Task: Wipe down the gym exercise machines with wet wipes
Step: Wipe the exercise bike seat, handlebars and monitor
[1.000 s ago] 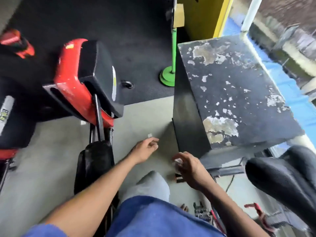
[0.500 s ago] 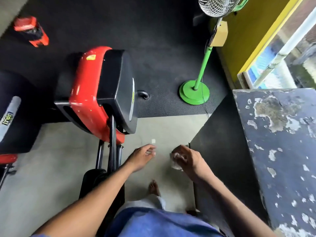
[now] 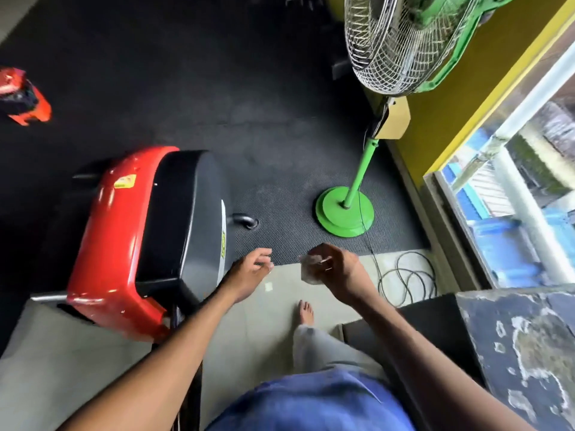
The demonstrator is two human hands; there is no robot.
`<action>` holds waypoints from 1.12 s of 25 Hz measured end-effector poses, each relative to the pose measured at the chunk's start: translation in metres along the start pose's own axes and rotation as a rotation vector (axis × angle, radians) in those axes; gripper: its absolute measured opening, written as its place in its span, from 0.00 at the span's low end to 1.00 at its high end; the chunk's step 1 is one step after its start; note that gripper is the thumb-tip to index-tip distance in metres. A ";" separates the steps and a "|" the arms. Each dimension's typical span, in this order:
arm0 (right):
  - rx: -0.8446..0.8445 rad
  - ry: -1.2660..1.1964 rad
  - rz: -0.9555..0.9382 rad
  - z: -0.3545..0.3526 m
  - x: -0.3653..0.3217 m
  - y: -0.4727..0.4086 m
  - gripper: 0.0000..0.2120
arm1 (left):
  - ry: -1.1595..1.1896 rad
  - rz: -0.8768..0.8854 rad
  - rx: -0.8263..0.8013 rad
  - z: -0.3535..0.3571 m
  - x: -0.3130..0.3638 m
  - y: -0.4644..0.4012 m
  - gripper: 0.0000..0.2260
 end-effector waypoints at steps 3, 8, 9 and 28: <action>0.079 -0.028 0.019 -0.025 0.009 -0.079 0.06 | -0.037 -0.036 -0.033 -0.034 0.020 -0.068 0.13; -0.081 0.006 -0.002 -0.031 -0.001 -0.223 0.06 | -0.003 -0.044 0.065 -0.117 0.051 -0.177 0.14; -0.116 0.012 -0.025 -0.027 -0.006 -0.252 0.04 | 0.016 -0.058 0.092 -0.132 0.050 -0.193 0.13; -0.369 0.157 -0.109 0.048 -0.108 -0.777 0.14 | 0.143 -0.185 0.337 -0.456 -0.001 -0.527 0.12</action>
Point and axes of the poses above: each hand's wrist, its own y-axis away from the middle knuckle, its own z-axis out of the palm, x = y × z, the point moved 5 cm from there along -y, towards the middle knuckle, and after that the axes turned 6 degrees about -y, right-handed, at the moved point
